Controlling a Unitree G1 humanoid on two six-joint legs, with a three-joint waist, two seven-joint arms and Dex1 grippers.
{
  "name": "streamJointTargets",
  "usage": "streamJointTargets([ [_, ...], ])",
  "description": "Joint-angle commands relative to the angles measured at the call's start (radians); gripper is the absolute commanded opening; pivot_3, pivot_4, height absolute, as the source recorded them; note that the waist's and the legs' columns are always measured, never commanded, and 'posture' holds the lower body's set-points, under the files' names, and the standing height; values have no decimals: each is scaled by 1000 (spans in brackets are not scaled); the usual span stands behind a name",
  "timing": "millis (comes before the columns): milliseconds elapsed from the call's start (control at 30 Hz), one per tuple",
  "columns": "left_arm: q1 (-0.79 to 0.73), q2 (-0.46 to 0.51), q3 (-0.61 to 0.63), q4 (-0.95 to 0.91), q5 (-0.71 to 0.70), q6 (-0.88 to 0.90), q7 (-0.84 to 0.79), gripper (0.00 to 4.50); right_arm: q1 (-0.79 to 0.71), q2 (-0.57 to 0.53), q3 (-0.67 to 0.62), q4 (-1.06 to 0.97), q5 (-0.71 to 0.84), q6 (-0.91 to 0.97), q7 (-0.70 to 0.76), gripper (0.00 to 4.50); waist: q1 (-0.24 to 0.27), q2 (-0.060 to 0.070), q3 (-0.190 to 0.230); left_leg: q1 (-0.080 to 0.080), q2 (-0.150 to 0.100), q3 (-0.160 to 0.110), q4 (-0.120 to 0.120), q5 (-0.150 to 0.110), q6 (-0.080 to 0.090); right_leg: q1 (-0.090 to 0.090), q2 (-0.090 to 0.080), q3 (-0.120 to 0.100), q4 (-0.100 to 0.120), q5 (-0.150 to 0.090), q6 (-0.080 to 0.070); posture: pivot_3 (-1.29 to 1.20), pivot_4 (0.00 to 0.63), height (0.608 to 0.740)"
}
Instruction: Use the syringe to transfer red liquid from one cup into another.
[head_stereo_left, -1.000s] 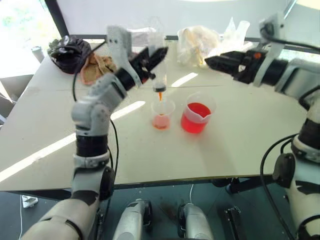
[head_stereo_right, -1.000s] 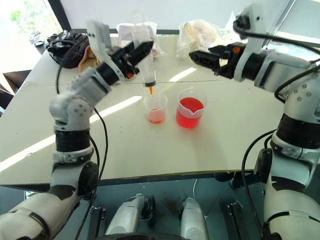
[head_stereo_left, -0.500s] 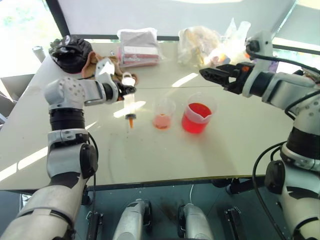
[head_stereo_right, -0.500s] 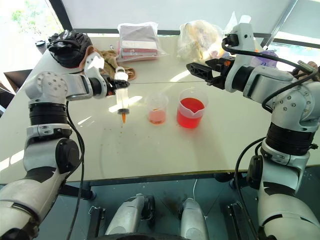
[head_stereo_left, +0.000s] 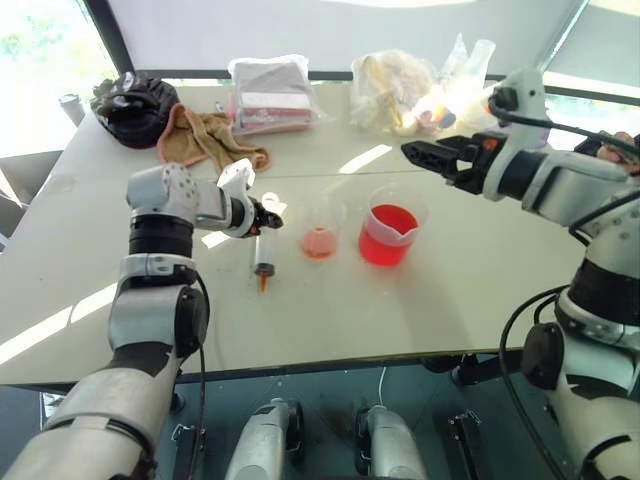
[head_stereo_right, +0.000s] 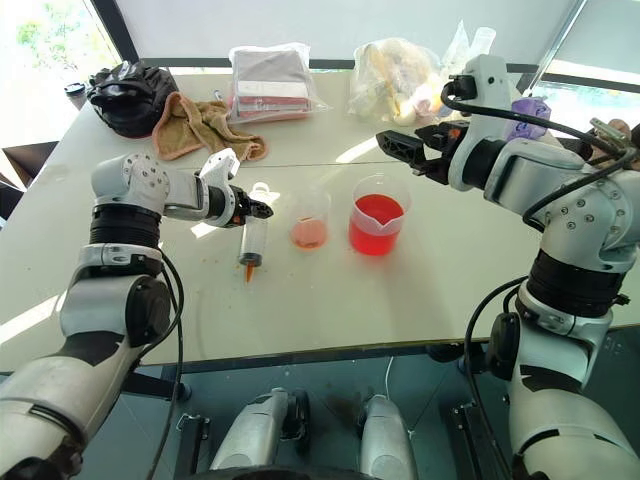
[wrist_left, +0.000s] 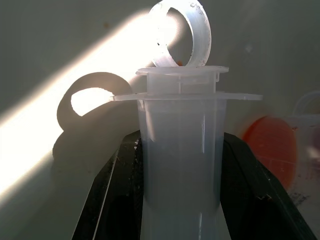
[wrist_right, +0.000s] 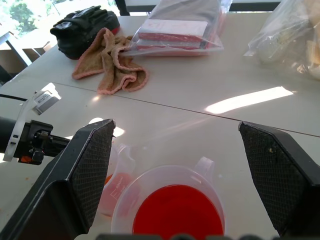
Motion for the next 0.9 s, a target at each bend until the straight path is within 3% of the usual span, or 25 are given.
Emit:
streamJointTargets([
  [33,-19,6,-6,-7,31,4,0,2869,-6,2,-30,-39,13,-2,-11,4192,0,0,0,0,0,0,0,0,0,0,0,0,0,0,0,0,150,740],
  [133,-10,7,-8,-25,44,10,-5,4240,-2,1,-33,-45,16,1,-14,4192,-2,0,0,0,0,0,0,0,0,-1,0,0,0,0,0,0,150,740],
  [167,-1,10,-17,-44,48,1,-9,4398,-1,0,-33,-45,16,0,-14,4192,-3,0,0,0,0,0,0,0,-1,-1,0,0,0,0,0,0,150,740],
  [467,83,65,-8,-369,9,-106,-102,4398,17,-58,7,-46,13,-20,52,4192,-16,0,0,0,0,0,-3,1,-3,-3,-1,1,0,0,0,0,150,740],
  [667,172,246,-87,-609,-36,-129,-291,4398,98,-340,198,-109,17,-167,445,4192,-16,0,0,0,0,1,-4,1,-3,-3,-1,1,-1,0,-1,0,150,740],
  [900,247,480,-156,-764,-133,-159,-586,4398,68,-474,369,-29,-70,-335,708,4192,-17,0,0,0,1,1,-1,0,-1,-2,-1,0,-1,0,-2,0,150,740],
])
